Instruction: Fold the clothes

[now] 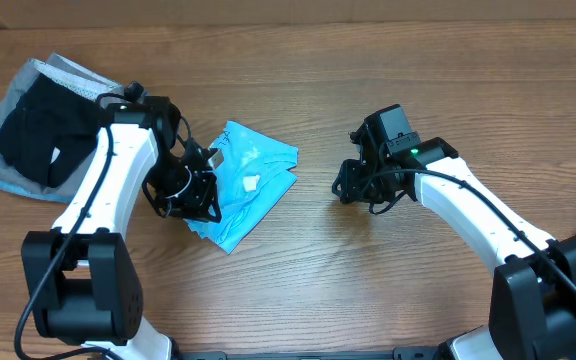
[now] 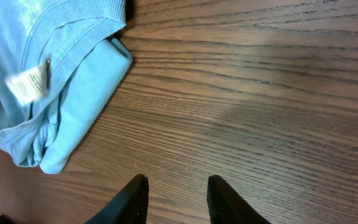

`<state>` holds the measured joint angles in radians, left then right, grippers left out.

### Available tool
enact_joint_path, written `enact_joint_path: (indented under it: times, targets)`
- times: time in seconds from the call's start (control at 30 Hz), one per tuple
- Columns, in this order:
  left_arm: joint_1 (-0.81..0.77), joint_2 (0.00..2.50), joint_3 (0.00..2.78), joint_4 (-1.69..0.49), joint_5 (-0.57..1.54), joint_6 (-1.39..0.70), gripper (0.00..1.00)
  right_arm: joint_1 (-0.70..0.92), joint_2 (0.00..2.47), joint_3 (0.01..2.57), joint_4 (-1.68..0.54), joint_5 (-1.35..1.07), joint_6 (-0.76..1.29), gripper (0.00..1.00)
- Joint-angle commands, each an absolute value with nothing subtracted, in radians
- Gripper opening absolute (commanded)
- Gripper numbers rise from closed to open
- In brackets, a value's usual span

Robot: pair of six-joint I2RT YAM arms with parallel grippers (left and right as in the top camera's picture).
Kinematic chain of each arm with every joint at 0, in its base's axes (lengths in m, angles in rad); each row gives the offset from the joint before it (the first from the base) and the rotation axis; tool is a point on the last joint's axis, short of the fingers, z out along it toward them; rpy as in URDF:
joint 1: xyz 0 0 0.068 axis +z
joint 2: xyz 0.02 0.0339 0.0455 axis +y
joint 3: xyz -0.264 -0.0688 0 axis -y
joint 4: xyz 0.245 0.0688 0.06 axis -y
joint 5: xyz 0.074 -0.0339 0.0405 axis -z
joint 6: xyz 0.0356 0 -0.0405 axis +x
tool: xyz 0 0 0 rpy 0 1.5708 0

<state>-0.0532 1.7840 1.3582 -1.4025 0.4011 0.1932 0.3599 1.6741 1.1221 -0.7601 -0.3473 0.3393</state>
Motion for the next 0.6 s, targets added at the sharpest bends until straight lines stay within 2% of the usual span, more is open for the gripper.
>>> enact_joint_path:
  times: [0.0,0.13,0.27,0.33,0.37,0.4,0.57]
  targets:
    - [-0.108,1.778,1.327,-1.414,0.419,0.212,0.30,0.360,1.652,1.127,-0.756,-0.329,0.332,0.35]
    - [-0.132,1.778,1.319,-1.393,0.365,0.175,0.27,0.360,1.652,1.127,-0.755,-0.329,0.332,0.35]
    - [-0.109,1.778,1.319,-1.302,0.100,-0.004,0.25,0.360,1.652,1.127,-0.757,-0.330,0.332,0.35]
    - [-0.094,1.778,1.319,-1.245,0.092,-0.011,0.21,0.360,1.652,1.127,-0.757,-0.330,0.332,0.36]
    - [-0.083,1.778,1.315,-1.196,0.085,-0.012,0.11,0.360,1.652,1.127,-0.757,-0.330,0.332,0.36]
    - [-0.076,1.778,1.309,-1.164,0.086,-0.012,0.05,0.360,1.652,1.127,-0.757,-0.330,0.332,0.35]
    - [-0.078,1.778,1.225,-1.061,0.204,-0.002,0.04,0.360,1.652,1.127,-0.762,-0.330,0.332,0.35]
